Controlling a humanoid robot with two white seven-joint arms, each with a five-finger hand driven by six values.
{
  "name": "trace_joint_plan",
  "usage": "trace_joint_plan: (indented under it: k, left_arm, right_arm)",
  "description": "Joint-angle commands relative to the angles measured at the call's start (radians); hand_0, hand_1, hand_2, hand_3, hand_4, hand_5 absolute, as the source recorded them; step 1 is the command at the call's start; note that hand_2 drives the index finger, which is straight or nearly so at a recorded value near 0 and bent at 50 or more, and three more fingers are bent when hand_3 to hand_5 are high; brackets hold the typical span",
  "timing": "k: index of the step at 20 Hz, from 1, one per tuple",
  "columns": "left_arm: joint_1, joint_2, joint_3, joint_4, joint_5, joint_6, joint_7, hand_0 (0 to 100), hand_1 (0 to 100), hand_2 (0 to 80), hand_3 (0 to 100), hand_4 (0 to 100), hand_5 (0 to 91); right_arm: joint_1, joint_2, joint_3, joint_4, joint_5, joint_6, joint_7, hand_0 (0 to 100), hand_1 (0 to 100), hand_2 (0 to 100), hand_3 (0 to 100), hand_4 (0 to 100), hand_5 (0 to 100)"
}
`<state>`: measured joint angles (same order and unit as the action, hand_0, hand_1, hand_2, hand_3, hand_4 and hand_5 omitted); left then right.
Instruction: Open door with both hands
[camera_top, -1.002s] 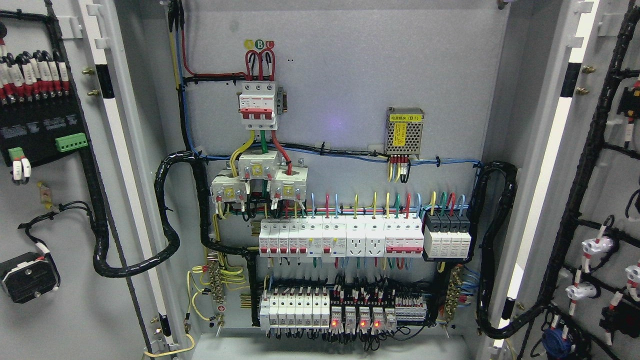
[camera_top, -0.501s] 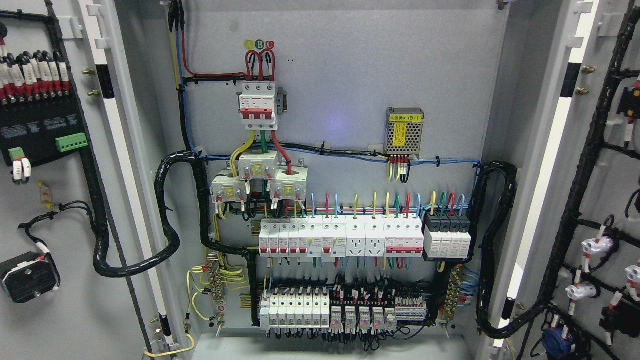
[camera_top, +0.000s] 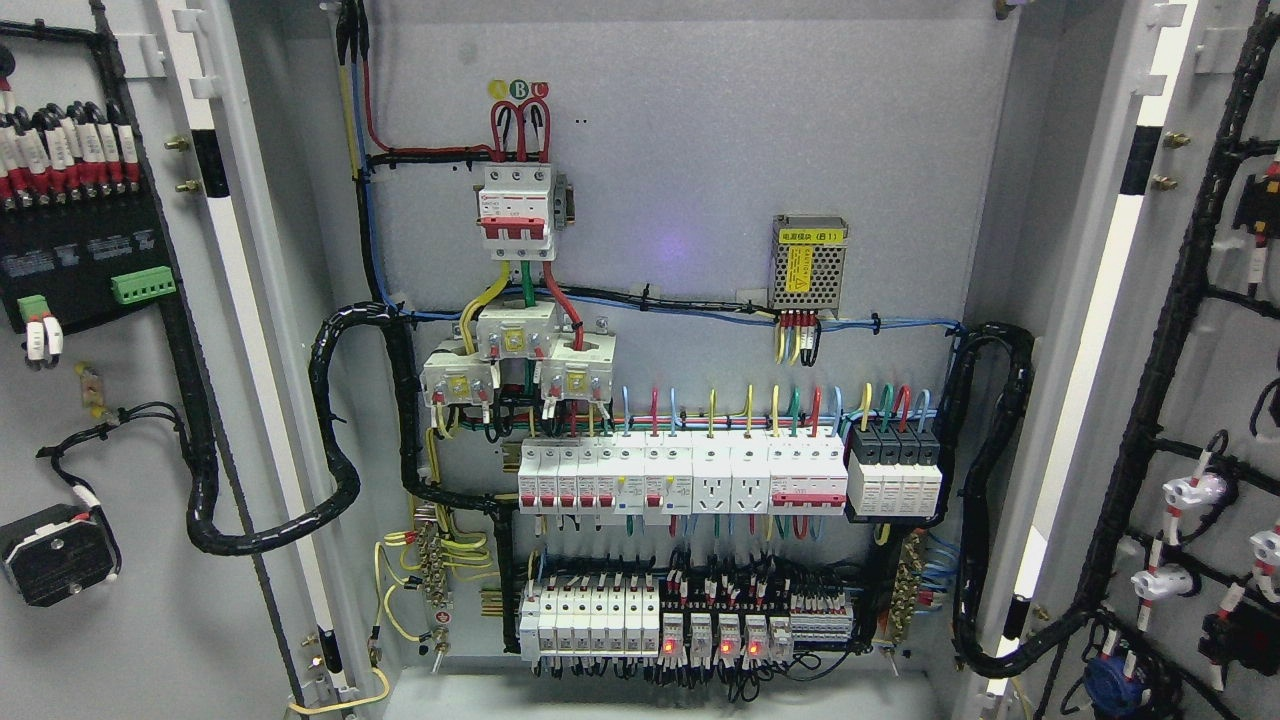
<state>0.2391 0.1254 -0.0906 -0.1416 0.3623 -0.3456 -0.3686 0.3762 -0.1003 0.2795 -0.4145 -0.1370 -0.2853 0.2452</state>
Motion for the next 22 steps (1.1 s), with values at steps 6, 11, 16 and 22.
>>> trace_joint_plan:
  k: [6,11,16,22]
  left_arm:
    - [-0.06,-0.079,-0.008,0.35,-0.009,0.0,0.0,0,0,0.0,0,0,0.0]
    - [-0.07,-0.079,-0.008,0.339,-0.009,0.066,0.007,0,0,0.0,0,0,0.0]
    - [-0.093,-0.075,-0.008,0.335,-0.009,0.108,0.103,0,0,0.0,0,0,0.0]
    - [-0.101,-0.069,-0.008,0.275,-0.009,0.106,0.178,0,0,0.0,0,0,0.0]
  right_arm:
    - [-0.112,0.076,-0.008,0.168,0.051,0.179,-0.106,0,0,0,0,0,0]
    - [-0.131,0.091,-0.005,0.171,0.051,0.221,-0.106,0,0,0,0,0,0]
    - [-0.131,0.103,-0.008,0.203,0.051,0.238,-0.106,0,0,0,0,0,0]
    - [-0.131,0.103,-0.008,0.203,0.05,0.239,-0.106,0,0,0,0,0,0]
